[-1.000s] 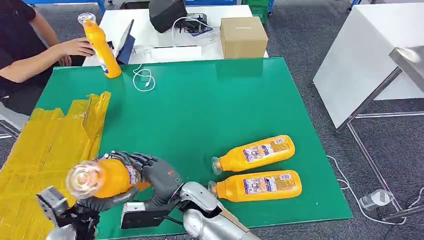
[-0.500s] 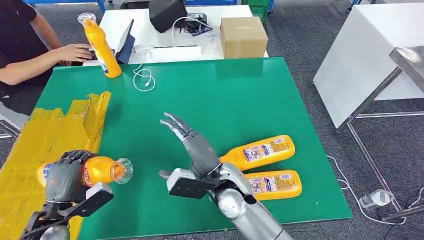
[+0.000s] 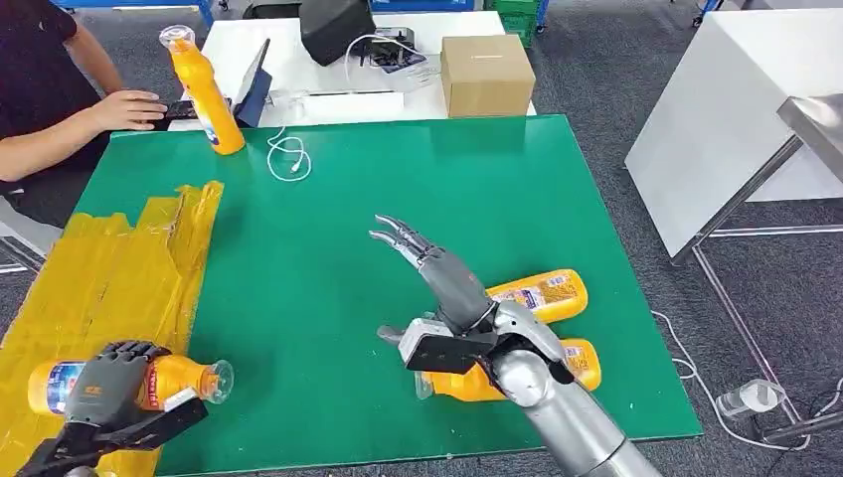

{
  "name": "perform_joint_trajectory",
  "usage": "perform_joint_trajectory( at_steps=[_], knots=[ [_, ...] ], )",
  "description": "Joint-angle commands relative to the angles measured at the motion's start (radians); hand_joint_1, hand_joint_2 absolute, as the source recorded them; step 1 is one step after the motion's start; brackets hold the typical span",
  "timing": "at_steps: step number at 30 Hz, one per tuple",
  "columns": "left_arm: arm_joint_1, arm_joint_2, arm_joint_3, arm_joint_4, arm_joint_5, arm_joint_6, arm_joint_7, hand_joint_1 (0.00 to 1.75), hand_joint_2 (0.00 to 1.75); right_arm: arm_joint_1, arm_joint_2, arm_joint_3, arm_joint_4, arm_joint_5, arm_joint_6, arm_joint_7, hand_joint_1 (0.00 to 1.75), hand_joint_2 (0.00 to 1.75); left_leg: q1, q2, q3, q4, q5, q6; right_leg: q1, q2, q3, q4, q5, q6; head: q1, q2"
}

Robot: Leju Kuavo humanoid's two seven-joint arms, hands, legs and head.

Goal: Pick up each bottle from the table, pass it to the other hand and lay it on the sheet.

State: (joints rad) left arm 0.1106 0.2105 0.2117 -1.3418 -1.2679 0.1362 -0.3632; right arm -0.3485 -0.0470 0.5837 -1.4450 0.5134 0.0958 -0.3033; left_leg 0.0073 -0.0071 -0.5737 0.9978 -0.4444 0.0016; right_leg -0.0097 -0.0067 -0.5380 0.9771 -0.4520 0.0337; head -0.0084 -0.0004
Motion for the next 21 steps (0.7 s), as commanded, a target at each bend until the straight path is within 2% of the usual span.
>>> perform_joint_trajectory(
  at_steps=[1, 2, 3, 4, 14, 15, 18, 21],
  knots=[
    [-0.027, 0.069, -0.031, 0.286, -0.019, -0.017, 0.03, 0.0, 0.0, -0.084, -0.156, 0.063, 0.079, -0.018, 0.061, 0.016, 0.0, 1.75, 0.0, 0.002, 0.004, -0.003, 0.001, 0.0, 0.0, 0.002, 0.004, -0.002, 0.001, -0.001, 0.0, 0.0],
    [-0.028, 0.069, -0.03, 0.286, -0.018, -0.017, 0.03, 0.0, 0.0, -0.083, -0.16, 0.062, 0.079, -0.018, 0.06, 0.015, 0.0, 1.75, 0.0, 0.002, 0.005, -0.003, 0.001, 0.0, 0.0, 0.002, 0.004, -0.003, 0.001, -0.001, 0.0, 0.0],
    [0.006, 0.058, 0.019, 0.213, 0.113, -0.052, -0.048, 0.0, 0.0, -0.052, -0.285, 0.094, 0.039, -0.013, 0.095, 0.024, 0.0, 1.75, -0.003, 0.002, 0.009, -0.003, 0.0, 0.0, -0.002, 0.003, 0.009, -0.001, -0.001, 0.001, 0.0, 0.0],
    [0.012, 0.055, 0.029, 0.2, 0.139, -0.06, -0.067, 0.0, 0.0, -0.043, -0.3, 0.095, 0.036, -0.013, 0.095, 0.023, 0.0, 1.75, -0.002, 0.001, 0.011, -0.003, 0.0, 0.001, -0.002, 0.002, 0.011, -0.001, -0.002, 0.002, 0.0, 0.0],
    [0.023, 0.035, 0.057, 0.162, 0.188, -0.077, -0.1, 0.0, 0.0, -0.025, -0.318, 0.103, 0.027, -0.012, 0.098, 0.028, 0.0, 1.75, -0.003, 0.004, 0.012, -0.003, 0.0, 0.001, -0.002, 0.005, 0.01, -0.001, -0.001, 0.001, 0.0, 0.0],
    [0.021, 0.023, 0.072, 0.155, 0.218, -0.082, -0.121, 0.0, 0.0, -0.017, -0.326, 0.105, 0.025, -0.009, 0.099, 0.035, 0.0, 1.75, -0.004, 0.002, 0.011, -0.003, 0.0, 0.001, -0.003, 0.003, 0.01, 0.0, -0.001, 0.002, 0.0, 0.0],
    [0.011, -0.072, 0.17, 0.075, 0.361, -0.098, -0.225, 0.0, 0.0, 0.049, -0.366, 0.093, -0.007, 0.006, 0.079, 0.042, 0.0, 1.75, -0.003, 0.002, 0.012, -0.003, 0.0, 0.001, -0.003, 0.003, 0.01, -0.001, -0.001, 0.002, 0.0, 0.0],
    [0.004, -0.17, 0.268, -0.044, 0.561, -0.156, -0.307, 0.0, 0.0, 0.144, -0.399, 0.061, -0.063, 0.03, 0.045, 0.038, 0.0, 1.75, -0.003, -0.003, 0.011, -0.003, 0.001, 0.002, -0.002, -0.003, 0.012, -0.003, -0.002, 0.002, 0.0, 0.0]
  ],
)
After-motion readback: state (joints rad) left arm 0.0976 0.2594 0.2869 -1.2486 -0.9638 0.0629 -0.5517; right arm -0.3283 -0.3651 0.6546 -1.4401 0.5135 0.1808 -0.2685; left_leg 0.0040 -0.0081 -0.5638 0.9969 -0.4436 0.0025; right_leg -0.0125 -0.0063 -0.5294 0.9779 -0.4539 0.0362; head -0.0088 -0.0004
